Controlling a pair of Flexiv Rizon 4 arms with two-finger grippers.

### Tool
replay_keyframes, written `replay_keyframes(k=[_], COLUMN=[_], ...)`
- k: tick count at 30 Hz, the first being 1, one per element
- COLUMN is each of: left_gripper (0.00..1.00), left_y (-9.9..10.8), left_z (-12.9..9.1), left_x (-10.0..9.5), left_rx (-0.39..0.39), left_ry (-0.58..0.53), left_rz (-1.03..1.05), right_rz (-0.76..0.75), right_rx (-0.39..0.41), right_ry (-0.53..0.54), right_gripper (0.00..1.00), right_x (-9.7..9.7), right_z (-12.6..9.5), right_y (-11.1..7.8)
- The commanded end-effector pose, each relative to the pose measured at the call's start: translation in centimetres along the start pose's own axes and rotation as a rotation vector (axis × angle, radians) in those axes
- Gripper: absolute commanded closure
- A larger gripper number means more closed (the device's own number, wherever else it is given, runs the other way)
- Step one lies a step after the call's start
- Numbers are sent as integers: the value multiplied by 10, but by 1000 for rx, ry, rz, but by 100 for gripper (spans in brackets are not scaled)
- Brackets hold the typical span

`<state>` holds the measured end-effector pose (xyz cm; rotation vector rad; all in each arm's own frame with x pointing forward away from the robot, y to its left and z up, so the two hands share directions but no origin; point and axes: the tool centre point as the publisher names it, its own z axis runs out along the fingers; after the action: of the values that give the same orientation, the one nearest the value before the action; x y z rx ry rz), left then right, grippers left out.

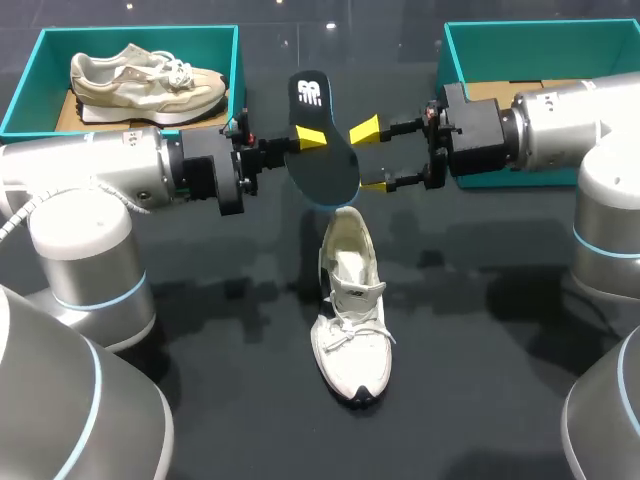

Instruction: Take the shoe out of the shoebox, open the shoe tongue, remove and reinsert the insole, then place the shoe into the shoebox

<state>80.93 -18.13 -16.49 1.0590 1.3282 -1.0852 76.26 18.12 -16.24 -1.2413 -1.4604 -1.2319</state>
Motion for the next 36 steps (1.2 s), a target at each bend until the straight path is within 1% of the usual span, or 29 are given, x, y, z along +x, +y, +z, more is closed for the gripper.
replay_keyframes(k=[1,2,3,4,8,9,10,15,18,21,24,27,31,35,36], left_gripper=[100,100,100,100,100,100,100,100,100,100,100,100,100,100,100], left_y=[2,2,2,1,0,0,0,3,6,7,8,8,8,8,7], left_z=[7,8,8,9,11,11,11,13,14,16,17,18,19,20,20], left_x=[-2,-1,-1,0,3,3,4,5,4,3,1,0,-1,-2,-2], left_rx=[10,17,24,36,45,53,54,57,54,52,53,55,58,62,64], left_ry=[18,17,14,8,13,9,9,3,-8,-18,-24,-27,-30,-32,-32], left_rz=[20,27,35,52,88,92,94,103,105,110,114,118,123,124,124], right_rz=[-8,-10,-13,-15,-27,-31,-33,-41,-42,-40,-34,-30,-27,-22,-22], right_rx=[5,9,13,16,32,37,41,58,66,75,82,86,86,85,85], right_ry=[-1,2,3,4,-6,-9,-10,-20,-18,-12,-4,0,6,14,15], right_gripper=[0,0,3,11,36,49,51,53,55,57,63,63,65,74,75], right_x=[0,0,0,1,6,8,9,13,14,12,10,8,6,3,3], right_z=[10,11,13,14,19,20,20,23,25,28,30,31,31,30,30], right_y=[2,3,3,4,4,4,4,4,5,4,5,5,5,5,5])
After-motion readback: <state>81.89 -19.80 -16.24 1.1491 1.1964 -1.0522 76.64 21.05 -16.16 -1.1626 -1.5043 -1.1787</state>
